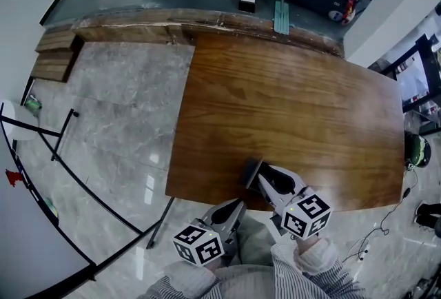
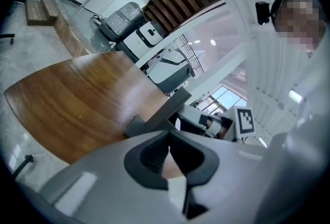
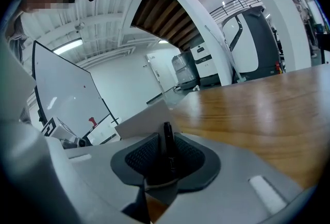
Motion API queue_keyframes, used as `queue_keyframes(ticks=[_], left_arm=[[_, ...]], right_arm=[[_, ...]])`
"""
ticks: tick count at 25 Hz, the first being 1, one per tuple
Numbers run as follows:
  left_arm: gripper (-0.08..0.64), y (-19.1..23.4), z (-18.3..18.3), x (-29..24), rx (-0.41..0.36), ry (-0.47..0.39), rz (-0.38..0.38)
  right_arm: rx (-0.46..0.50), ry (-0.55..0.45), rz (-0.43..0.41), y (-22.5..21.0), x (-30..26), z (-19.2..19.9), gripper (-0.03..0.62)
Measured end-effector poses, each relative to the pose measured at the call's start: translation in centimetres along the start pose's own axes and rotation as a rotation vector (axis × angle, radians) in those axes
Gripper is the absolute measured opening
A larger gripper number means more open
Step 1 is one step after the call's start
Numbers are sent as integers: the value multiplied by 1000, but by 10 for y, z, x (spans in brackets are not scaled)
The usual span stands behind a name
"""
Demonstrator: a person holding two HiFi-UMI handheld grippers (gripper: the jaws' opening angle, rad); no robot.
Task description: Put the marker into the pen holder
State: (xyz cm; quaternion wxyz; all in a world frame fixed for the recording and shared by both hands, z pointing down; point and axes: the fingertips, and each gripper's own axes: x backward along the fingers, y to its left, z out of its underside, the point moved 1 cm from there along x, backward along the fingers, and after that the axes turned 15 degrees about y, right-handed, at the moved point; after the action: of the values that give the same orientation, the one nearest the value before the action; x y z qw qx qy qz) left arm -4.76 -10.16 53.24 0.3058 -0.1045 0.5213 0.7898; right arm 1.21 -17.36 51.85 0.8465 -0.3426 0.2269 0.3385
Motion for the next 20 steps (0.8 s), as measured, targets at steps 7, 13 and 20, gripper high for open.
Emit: queue_keyframes(ticks=[7, 13, 20], left_arm=[[8, -9, -5, 7, -15, -18, 8], [8, -20, -11, 10, -39, -26, 26], [8, -41, -20, 15, -109, -41, 49]], right_arm=[[-14, 20, 25, -1, 5, -2, 126], [-3, 19, 27, 5, 16, -7, 178], [7, -22, 10, 21, 49, 1, 108]])
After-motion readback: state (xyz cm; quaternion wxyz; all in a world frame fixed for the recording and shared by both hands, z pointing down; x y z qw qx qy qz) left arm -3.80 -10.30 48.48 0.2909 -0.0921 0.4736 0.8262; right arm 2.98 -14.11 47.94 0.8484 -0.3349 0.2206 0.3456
